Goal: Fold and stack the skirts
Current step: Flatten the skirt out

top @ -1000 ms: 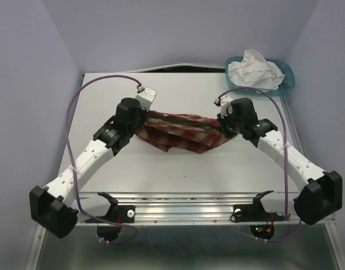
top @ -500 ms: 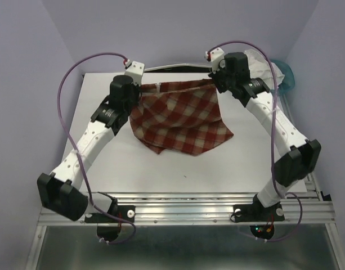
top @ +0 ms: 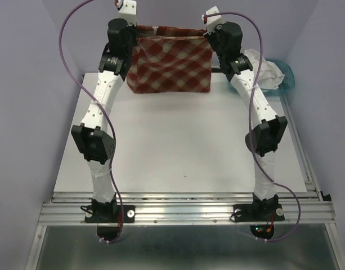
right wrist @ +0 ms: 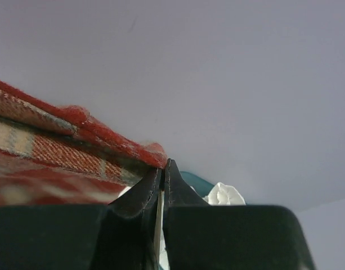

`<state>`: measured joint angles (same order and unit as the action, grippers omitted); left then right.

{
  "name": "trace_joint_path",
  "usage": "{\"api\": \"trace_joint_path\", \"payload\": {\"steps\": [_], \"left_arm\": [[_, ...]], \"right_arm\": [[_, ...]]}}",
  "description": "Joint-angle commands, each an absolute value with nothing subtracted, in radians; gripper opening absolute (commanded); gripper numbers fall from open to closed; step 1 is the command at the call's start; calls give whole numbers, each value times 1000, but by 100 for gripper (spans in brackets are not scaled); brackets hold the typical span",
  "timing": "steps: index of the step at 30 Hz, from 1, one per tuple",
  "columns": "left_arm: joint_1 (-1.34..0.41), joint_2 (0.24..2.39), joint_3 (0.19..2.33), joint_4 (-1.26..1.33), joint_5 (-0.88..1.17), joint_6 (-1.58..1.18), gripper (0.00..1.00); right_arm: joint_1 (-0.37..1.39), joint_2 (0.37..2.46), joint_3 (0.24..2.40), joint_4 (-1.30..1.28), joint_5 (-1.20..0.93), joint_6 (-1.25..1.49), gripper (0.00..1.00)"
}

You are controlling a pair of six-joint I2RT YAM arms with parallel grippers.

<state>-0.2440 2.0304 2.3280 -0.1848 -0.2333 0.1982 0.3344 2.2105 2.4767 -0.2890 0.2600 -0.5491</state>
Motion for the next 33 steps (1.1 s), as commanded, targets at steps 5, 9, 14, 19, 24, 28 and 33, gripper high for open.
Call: {"api": "trace_joint_path", "payload": {"steps": [5, 9, 14, 19, 24, 28, 33], "left_arm": [[-121, 1530, 1773, 192, -254, 345, 0], [-130, 1407, 1331, 155, -120, 440, 0], [-204, 1283, 915, 121, -43, 601, 0], [-359, 1138, 643, 17, -45, 701, 1], [-399, 1048, 632, -182, 58, 753, 19], [-414, 979, 676, -360, 167, 819, 55], [-449, 904, 758, -560, 297, 862, 71]], "right_arm": [[242, 1846, 2123, -149, 285, -531, 2], [284, 1703, 1646, -241, 137, -638, 4], [382, 1614, 1154, -308, 107, -756, 5], [488, 1566, 944, -424, 103, -747, 8], [529, 1562, 957, -555, 48, -736, 17], [538, 1539, 986, -647, 25, -753, 67], [538, 1457, 1060, -738, -44, -732, 87]]}}
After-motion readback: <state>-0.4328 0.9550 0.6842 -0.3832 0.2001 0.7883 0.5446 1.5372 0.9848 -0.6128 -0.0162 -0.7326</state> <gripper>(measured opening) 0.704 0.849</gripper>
